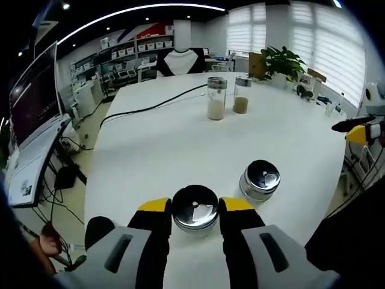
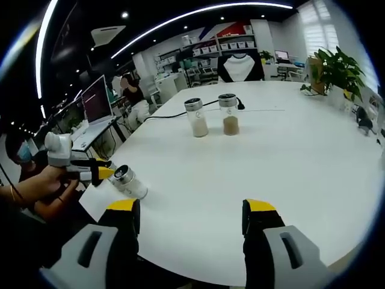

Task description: Rotate the seasoning bottle until the label or dispensing opening points toward the visible target arrow and the bottle remains upright within the marked orientation range

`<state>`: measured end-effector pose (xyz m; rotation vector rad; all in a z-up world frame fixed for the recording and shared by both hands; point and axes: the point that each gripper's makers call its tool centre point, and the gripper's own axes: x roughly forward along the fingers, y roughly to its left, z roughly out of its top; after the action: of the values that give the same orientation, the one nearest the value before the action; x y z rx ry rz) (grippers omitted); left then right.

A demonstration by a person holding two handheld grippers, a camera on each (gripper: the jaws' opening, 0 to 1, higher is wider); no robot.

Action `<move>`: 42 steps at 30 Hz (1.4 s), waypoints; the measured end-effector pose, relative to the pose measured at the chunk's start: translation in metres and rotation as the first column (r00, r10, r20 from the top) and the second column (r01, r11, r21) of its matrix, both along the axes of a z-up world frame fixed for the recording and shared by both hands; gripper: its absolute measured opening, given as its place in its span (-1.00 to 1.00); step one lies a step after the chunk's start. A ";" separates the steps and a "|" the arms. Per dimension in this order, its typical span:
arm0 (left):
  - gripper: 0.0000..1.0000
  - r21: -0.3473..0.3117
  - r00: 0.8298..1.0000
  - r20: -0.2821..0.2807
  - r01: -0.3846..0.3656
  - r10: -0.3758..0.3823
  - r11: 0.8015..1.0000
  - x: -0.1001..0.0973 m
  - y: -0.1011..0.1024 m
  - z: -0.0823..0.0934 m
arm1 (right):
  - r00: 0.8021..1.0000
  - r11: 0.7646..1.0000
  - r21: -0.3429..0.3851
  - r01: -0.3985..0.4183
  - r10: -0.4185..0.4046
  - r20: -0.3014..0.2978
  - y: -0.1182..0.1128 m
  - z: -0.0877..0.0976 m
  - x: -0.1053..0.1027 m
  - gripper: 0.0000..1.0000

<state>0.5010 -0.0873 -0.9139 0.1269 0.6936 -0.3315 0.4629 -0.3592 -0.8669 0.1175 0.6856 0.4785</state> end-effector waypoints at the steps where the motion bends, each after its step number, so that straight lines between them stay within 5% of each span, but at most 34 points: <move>1: -0.33 0.006 1.000 0.001 0.007 -0.007 1.000 -0.001 -0.001 0.000 | 1.000 1.000 -0.001 -0.001 0.001 0.000 0.000 0.000 0.000 0.37; 10: -0.26 0.011 0.998 0.043 0.041 -0.042 0.999 0.000 -0.004 0.012 | 1.000 1.000 -0.015 -0.025 0.025 0.002 0.001 -0.001 0.003 0.34; 15: -0.08 0.006 0.989 0.110 0.103 -0.103 0.995 0.003 -0.010 0.030 | 0.989 0.995 -0.025 -0.093 0.096 0.117 0.009 0.021 0.025 0.33; 21: 0.05 -0.003 0.987 0.129 0.098 -0.097 0.995 -0.001 -0.009 0.038 | 0.973 0.982 -0.102 -0.158 0.173 0.156 0.018 0.026 0.051 0.33; 25: 0.38 -0.113 0.986 0.155 0.073 -0.055 0.991 -0.003 -0.014 0.044 | 0.964 0.981 -0.094 -0.171 0.186 0.189 0.025 0.038 0.068 0.33; 29: 0.77 -0.083 0.980 0.193 0.066 -0.049 0.994 -0.003 -0.010 0.046 | 0.962 0.983 -0.066 -0.169 0.179 0.206 0.027 0.048 0.084 0.31; 42: 0.97 -0.131 0.976 0.217 0.058 -0.029 0.990 -0.004 -0.015 0.053 | 0.927 0.964 -0.100 -0.247 0.265 0.265 0.044 0.065 0.130 0.22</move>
<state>0.4965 -0.1023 -0.8608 0.0466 0.4534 -0.3998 0.5925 -0.3152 -0.8016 -0.1019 0.4410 0.7089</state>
